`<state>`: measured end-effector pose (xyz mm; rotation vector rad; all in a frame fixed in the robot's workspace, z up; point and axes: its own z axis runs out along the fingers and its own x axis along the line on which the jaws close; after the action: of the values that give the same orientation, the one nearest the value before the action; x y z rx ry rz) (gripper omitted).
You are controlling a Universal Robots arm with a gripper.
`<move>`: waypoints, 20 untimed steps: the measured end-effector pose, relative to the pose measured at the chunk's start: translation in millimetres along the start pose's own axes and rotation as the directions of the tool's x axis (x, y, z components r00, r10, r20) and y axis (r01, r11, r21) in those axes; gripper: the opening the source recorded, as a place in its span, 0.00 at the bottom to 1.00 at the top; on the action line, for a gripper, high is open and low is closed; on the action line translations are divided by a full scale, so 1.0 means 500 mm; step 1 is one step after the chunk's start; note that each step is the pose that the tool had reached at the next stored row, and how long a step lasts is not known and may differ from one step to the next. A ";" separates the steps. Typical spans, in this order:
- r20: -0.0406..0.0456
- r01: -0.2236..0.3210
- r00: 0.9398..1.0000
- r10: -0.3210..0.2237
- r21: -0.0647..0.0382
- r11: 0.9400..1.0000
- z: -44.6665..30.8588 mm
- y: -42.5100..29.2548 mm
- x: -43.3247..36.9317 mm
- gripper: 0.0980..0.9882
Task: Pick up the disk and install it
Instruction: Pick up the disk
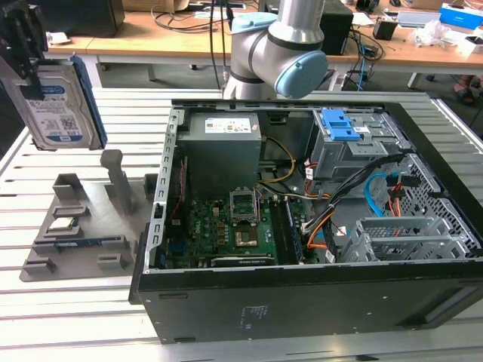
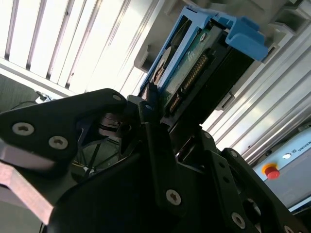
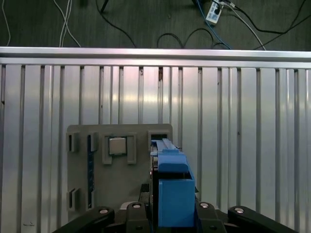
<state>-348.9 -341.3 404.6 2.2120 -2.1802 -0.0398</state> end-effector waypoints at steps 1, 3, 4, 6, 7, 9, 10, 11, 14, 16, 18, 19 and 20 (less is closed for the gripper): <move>0.000 0.000 1.000 0.000 0.000 1.000 -0.003 0.000 0.000 0.30; 0.000 0.000 1.000 0.000 0.000 1.000 -0.013 0.001 0.000 0.30; 0.000 0.000 1.000 0.000 0.000 1.000 -0.015 0.001 0.000 0.30; 0.000 0.000 1.000 0.000 0.000 1.000 -0.022 0.001 0.000 0.30; 0.001 0.000 1.000 0.000 0.000 1.000 -0.027 0.001 0.000 0.30; 0.001 0.000 1.000 0.000 0.000 1.000 -0.034 0.001 0.000 0.30; 0.001 0.000 1.000 0.000 0.000 1.000 -0.038 0.002 0.000 0.30; 0.001 0.000 1.000 0.000 0.000 1.000 -0.041 0.002 0.000 0.30; 0.001 0.000 1.000 0.000 0.000 1.000 -0.051 0.002 0.000 0.30; 0.002 0.000 1.000 0.000 0.000 1.000 -0.058 0.003 0.000 0.30; 0.002 0.000 1.000 0.000 0.000 1.000 -0.065 0.003 0.000 0.30; 0.002 0.000 1.000 0.000 0.000 1.000 -0.067 0.003 0.001 0.30; 0.002 0.000 1.000 0.000 0.000 1.000 -0.070 0.003 0.001 0.30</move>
<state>-348.9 -341.3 439.7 2.2132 -2.1811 -0.0422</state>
